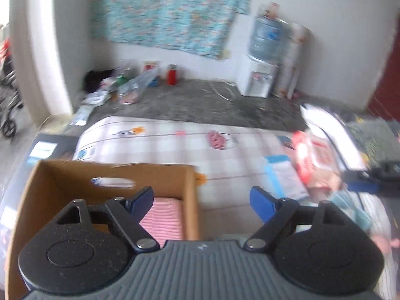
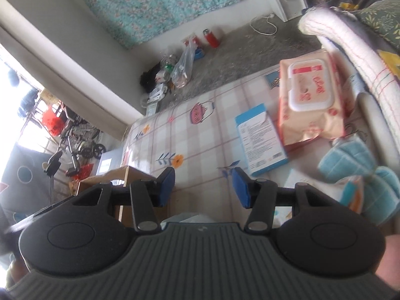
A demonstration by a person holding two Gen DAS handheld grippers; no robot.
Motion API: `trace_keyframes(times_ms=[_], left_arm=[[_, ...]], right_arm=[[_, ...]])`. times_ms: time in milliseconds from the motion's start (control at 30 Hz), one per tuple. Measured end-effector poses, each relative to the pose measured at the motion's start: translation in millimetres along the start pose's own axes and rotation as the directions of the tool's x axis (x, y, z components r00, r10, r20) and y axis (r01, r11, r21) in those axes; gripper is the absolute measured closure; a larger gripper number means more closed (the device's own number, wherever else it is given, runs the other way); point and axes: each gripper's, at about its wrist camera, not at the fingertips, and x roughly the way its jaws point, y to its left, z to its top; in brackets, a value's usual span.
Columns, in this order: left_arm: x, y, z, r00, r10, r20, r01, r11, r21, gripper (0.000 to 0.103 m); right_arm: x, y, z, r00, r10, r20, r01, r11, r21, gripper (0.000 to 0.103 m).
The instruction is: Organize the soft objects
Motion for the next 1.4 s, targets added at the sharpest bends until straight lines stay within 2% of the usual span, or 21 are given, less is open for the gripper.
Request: trace_keyframes(times_ms=[67,167,233,267,333,367,500,733,833,900,1033,1233,1333,1400], left_arm=[[13.7,-35.7,6.1,0.999,-0.022,-0.032,0.025,0.997,0.069,0.018],[51.1,-84.1,9.1,0.995,-0.018,-0.097,0.031,0.99,0.14,0.019],[78.8,-104.0,7.6,0.988,-0.02,-0.155,0.043,0.989,0.142,0.025],[94.1,-108.5,7.3,0.982,-0.025,-0.189,0.05,0.99,0.129,0.028],[120.8,-113.8,8.0,0.969,-0.041,-0.243,0.063,0.994,0.086,0.041],[132.1,-115.3,7.6,0.964,-0.047,-0.263,0.066,0.996,0.067,0.043],[171.0,-126.4,6.9,0.954,-0.038,-0.298,0.059,0.996,0.063,0.056],[221.2,-142.9,6.2,0.936,-0.029,-0.352,0.06,0.995,0.075,0.068],[234.1,-143.1,4.0,0.927,-0.035,-0.373,0.06,0.997,0.058,0.068],[234.2,-142.4,4.3,0.932,-0.043,-0.36,0.065,0.997,0.049,0.069],[231.9,-138.9,3.9,0.922,-0.06,-0.383,0.081,0.996,0.039,0.069],[221.6,-129.3,-0.3,0.912,-0.041,-0.407,0.072,0.995,0.062,0.068],[213.5,-122.8,4.4,0.931,-0.02,-0.364,0.052,0.996,0.077,0.065],[212.4,-120.6,9.9,0.941,-0.009,-0.339,0.041,0.995,0.087,0.056]], right_arm=[[3.0,-11.9,7.6,1.0,0.002,-0.002,-0.002,1.0,0.022,0.053],[13.9,-31.1,19.7,1.0,0.012,-0.02,-0.011,0.998,0.069,0.053],[25.6,-43.3,26.6,0.999,0.015,-0.038,-0.011,0.995,0.095,0.053],[31.7,-49.1,29.5,0.999,0.018,-0.047,-0.013,0.995,0.104,0.054],[46.2,-61.0,33.7,0.998,0.01,-0.066,-0.002,0.992,0.124,0.056],[54.8,-67.3,35.3,0.997,0.005,-0.076,0.005,0.991,0.134,0.056],[88.3,-92.5,41.8,0.993,-0.013,-0.118,0.033,0.984,0.176,0.064],[140.8,-114.3,46.7,0.981,-0.054,-0.186,0.09,0.978,0.19,0.068],[156.5,-115.8,47.4,0.978,-0.063,-0.2,0.101,0.977,0.188,0.068],[166.5,-116.4,46.3,0.974,-0.044,-0.223,0.09,0.975,0.202,0.068],[182.3,-108.5,42.0,0.964,0.013,-0.264,0.047,0.975,0.218,0.068],[194.2,-93.5,35.0,0.952,0.065,-0.3,0.006,0.973,0.229,0.067],[191.8,-87.7,41.2,0.963,0.047,-0.266,0.013,0.976,0.217,0.066],[193.5,-85.7,46.3,0.968,0.038,-0.247,0.018,0.975,0.219,0.066]])
